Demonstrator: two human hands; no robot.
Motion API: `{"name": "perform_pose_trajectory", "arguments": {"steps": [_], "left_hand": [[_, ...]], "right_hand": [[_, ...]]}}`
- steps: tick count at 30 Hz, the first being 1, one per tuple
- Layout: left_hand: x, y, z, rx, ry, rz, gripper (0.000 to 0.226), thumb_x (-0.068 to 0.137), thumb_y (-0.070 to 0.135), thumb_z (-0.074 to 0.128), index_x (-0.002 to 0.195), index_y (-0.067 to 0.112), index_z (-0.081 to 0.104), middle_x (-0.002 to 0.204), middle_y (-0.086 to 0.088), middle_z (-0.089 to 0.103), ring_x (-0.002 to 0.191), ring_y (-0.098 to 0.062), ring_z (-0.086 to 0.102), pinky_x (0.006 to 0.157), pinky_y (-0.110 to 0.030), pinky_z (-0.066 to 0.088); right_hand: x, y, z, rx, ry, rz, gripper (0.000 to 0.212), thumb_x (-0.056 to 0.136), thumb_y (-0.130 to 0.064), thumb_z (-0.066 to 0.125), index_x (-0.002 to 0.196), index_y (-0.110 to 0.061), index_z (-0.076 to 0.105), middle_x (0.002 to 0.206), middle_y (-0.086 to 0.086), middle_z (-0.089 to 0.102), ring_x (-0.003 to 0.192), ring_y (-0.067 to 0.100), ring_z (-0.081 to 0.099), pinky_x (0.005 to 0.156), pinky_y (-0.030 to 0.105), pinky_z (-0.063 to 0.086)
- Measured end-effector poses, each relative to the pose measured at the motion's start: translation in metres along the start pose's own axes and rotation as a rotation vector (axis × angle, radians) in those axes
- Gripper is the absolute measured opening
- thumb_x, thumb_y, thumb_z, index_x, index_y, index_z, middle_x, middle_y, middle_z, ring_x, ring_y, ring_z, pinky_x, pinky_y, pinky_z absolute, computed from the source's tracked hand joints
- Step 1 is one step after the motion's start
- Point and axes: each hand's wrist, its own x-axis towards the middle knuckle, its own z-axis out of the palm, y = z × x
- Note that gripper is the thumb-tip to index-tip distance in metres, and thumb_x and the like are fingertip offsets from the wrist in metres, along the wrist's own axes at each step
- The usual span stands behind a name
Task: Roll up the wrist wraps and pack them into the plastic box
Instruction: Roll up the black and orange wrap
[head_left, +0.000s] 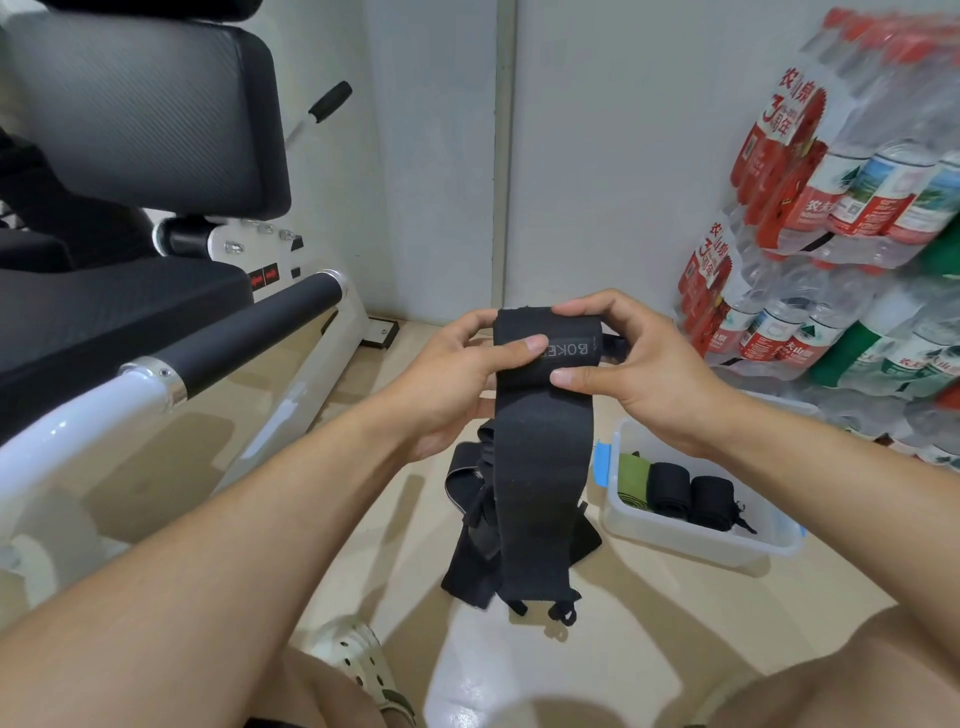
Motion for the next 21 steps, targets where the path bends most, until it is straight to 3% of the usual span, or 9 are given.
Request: {"name": "perform_pose_trajectory", "arguments": {"steps": [6, 10, 13, 21], "left_hand": [[0.003, 0.0, 0.005, -0.037, 0.044, 0.048, 0.045, 0.089, 0.003, 0.073, 0.13, 0.008, 0.057, 0.125, -0.018, 0.068, 0.094, -0.026, 0.074, 0.078, -0.043, 0.063], [0.003, -0.001, 0.005, 0.004, 0.013, 0.108, 0.045, 0.088, -0.001, 0.074, 0.129, 0.01, 0.058, 0.127, -0.015, 0.064, 0.096, -0.022, 0.074, 0.08, -0.044, 0.063], [0.002, -0.001, 0.004, 0.039, -0.006, 0.142, 0.045, 0.086, -0.003, 0.074, 0.127, 0.012, 0.059, 0.131, -0.014, 0.061, 0.097, -0.022, 0.073, 0.079, -0.041, 0.062], [0.004, -0.006, 0.003, 0.0, -0.04, 0.075, 0.059, 0.084, -0.008, 0.073, 0.135, 0.015, 0.053, 0.131, -0.007, 0.064, 0.103, -0.018, 0.073, 0.079, -0.039, 0.06]], "right_hand": [[0.0, -0.001, -0.006, -0.033, -0.01, -0.01, 0.057, 0.074, 0.008, 0.082, 0.121, -0.02, 0.066, 0.118, -0.001, 0.069, 0.099, 0.003, 0.07, 0.08, 0.021, 0.057], [-0.001, 0.001, -0.009, 0.139, -0.035, 0.119, 0.069, 0.073, -0.025, 0.079, 0.138, -0.025, 0.057, 0.129, -0.001, 0.067, 0.116, 0.014, 0.068, 0.093, 0.036, 0.058], [-0.002, 0.003, -0.011, 0.21, -0.108, 0.219, 0.061, 0.081, -0.04, 0.07, 0.138, -0.024, 0.055, 0.132, 0.003, 0.068, 0.116, 0.024, 0.069, 0.091, 0.042, 0.058], [-0.001, 0.005, -0.012, 0.191, -0.044, 0.123, 0.054, 0.076, -0.02, 0.077, 0.127, -0.018, 0.061, 0.128, 0.012, 0.065, 0.115, 0.023, 0.069, 0.087, 0.038, 0.06]]}}
